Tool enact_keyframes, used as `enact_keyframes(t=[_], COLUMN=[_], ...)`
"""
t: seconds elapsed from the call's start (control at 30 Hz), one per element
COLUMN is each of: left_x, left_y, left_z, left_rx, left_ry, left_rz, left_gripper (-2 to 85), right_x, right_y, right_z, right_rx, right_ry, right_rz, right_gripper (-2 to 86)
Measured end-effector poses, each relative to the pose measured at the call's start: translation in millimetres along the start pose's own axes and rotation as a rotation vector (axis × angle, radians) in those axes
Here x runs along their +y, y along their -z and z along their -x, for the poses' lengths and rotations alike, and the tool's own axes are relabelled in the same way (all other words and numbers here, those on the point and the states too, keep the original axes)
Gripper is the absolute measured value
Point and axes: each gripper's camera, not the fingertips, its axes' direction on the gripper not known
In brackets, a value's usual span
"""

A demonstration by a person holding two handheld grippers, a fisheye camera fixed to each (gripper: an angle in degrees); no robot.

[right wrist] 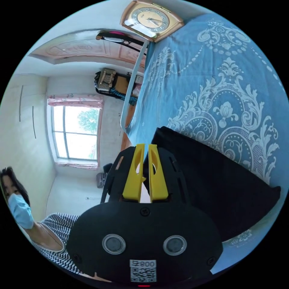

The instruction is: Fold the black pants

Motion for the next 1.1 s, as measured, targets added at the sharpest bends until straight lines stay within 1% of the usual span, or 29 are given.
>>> enact_keyframes(t=[0.13,0.2,0.3,0.37,0.4,0.47,0.53,0.6,0.67,0.8,0.83,0.87,0.97,1.03,1.1], left_x=[1.2,3.8,13.1,21.6,23.4,25.6,21.0,13.1,5.6,7.6,11.1,14.1,18.8,19.4,21.2], left_y=[17.6,27.5,46.5,59.4,62.2,64.4,54.5,36.4,7.9,7.6,10.7,12.4,12.1,6.8,-0.8], left_z=[11.0,11.8,6.5,-10.3,-16.2,-40.9,-54.2,-56.7,-45.5,-36.5,-40.3,-45.8,-53.7,-51.1,-45.9], left_rx=[0.061,0.054,0.032,-0.08,-0.114,-0.183,-0.204,-0.251,-0.361,-0.272,-0.271,-0.283,-0.32,-0.337,-0.348], left_ry=[0.027,0.033,0.017,-0.023,-0.038,-0.131,-0.205,-0.223,-0.206,-0.124,-0.12,-0.139,-0.168,-0.151,-0.137], left_rz=[-0.035,-0.058,-0.122,-0.161,-0.172,-0.186,-0.142,-0.065,0.056,0.033,0.008,-0.006,-0.028,-0.009,0.016], left_gripper=[3.7,4.1,3.7,2.0,1.6,0.8,0.5,0.3,0.1,0.1,0.1,0.1,0.3,0.3,0.3], right_x=[-2.5,-6.9,-14.7,-15.7,-15.1,-11.2,-9.5,-8.4,-10.2,-20.0,-21.2,-20.2,-24.6,-32.1,-38.7], right_y=[10.6,4.4,-17.1,-40.6,-45.6,-54.9,-58.3,-59.0,-55.3,-46.9,-41.1,-33.1,-25.5,-32.2,-44.7], right_z=[46.5,63.2,89.1,106.7,111.2,131.3,143.6,151.3,154.1,155.0,160.7,170.1,186.2,180.9,165.3], right_rx=[0.086,0.168,0.354,0.505,0.534,0.605,0.635,0.638,0.595,0.513,0.472,0.451,0.484,0.537,0.57], right_ry=[0.076,0.099,0.156,0.216,0.234,0.306,0.341,0.357,0.337,0.25,0.251,0.275,0.303,0.278,0.237], right_rz=[0.024,0.062,0.144,0.215,0.225,0.204,0.199,0.189,0.185,0.236,0.222,0.165,0.089,0.108,0.172], right_gripper=[0.4,0.3,0.2,0.2,0.2,0.2,0.2,0.2,0.2,0.1,0.1,0.1,0.1,0.1,0.1])
